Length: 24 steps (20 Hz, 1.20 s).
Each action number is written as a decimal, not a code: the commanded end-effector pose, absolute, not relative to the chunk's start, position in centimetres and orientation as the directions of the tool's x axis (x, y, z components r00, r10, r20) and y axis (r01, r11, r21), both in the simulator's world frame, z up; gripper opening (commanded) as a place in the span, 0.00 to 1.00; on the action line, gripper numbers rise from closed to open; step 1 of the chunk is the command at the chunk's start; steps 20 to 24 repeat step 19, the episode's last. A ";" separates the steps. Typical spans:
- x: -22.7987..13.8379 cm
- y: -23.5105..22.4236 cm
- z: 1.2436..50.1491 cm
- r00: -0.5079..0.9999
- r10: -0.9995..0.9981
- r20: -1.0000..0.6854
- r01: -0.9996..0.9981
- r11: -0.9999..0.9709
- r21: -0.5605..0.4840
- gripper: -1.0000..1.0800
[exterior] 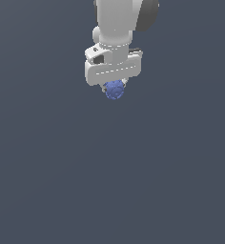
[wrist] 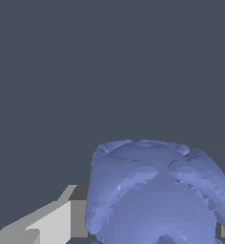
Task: Pick up the object and move it to a goal position.
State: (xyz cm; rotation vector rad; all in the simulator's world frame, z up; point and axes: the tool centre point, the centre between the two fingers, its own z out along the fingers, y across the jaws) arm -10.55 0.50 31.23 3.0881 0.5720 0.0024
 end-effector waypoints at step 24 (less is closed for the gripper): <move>-10.1 1.8 37.8 0.934 0.358 0.000 0.358 -0.934 0.000 0.00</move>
